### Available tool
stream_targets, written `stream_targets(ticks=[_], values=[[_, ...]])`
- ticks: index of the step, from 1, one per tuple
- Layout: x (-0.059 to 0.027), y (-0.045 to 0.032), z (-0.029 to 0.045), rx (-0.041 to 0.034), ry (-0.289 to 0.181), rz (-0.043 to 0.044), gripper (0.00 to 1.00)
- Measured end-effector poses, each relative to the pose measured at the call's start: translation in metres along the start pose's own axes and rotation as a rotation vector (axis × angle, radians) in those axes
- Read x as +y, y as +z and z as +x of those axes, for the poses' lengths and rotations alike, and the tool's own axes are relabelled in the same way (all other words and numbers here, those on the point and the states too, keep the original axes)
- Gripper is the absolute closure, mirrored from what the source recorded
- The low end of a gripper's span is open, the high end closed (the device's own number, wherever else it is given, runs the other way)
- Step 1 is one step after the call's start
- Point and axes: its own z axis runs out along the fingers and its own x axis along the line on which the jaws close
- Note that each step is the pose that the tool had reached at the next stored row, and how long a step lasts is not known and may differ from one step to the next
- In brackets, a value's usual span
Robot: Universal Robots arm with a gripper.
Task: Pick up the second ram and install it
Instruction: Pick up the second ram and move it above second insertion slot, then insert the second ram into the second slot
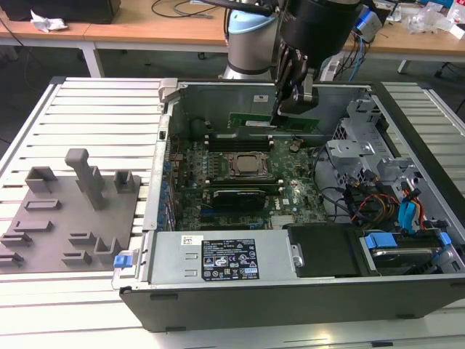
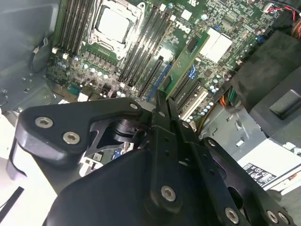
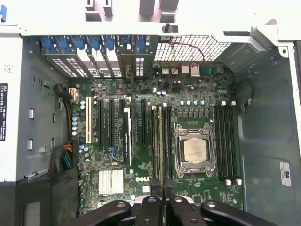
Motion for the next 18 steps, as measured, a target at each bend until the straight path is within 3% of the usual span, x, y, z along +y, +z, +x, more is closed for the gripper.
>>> stream_targets(ticks=[9, 18], values=[[0.0005, 0.0009, -0.0001, -0.0002, 0.0, 0.0, 0.87], [0.0002, 0.0144, 0.0008, 0.0, 0.0, 0.0, 0.87]])
